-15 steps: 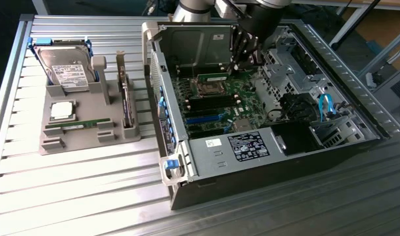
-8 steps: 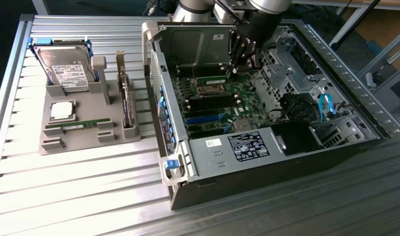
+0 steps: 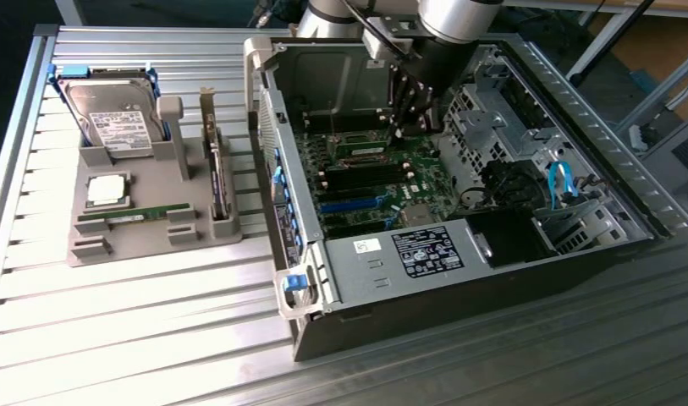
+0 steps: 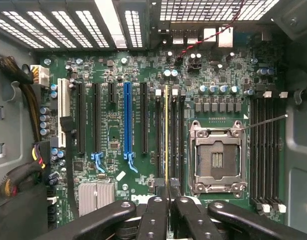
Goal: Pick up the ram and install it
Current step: 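Insert the ram into the slot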
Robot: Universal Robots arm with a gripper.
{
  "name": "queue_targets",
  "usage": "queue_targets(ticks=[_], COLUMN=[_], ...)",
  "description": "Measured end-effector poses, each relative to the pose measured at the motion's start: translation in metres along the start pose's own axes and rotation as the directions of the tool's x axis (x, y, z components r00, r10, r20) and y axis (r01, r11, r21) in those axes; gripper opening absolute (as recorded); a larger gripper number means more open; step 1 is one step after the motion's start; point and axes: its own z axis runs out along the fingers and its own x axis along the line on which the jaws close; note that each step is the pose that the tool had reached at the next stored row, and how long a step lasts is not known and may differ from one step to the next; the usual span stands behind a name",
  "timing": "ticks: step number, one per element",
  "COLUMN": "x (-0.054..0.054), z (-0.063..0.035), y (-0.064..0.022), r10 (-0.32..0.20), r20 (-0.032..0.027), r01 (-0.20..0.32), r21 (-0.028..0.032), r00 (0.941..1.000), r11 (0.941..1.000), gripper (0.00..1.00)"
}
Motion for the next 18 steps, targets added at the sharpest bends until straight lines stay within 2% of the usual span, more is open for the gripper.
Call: queue_targets(ticks=[3,18], x=[0.000,0.000], z=[0.0083,0.0282], y=[-0.0004,-0.0012], r10=[0.000,0.000], r20=[0.0001,0.0001], r01=[0.000,0.000], r21=[0.0001,0.0000], r00=[1.0000,1.0000], r11=[1.0000,1.0000], gripper=[0.12,0.12])
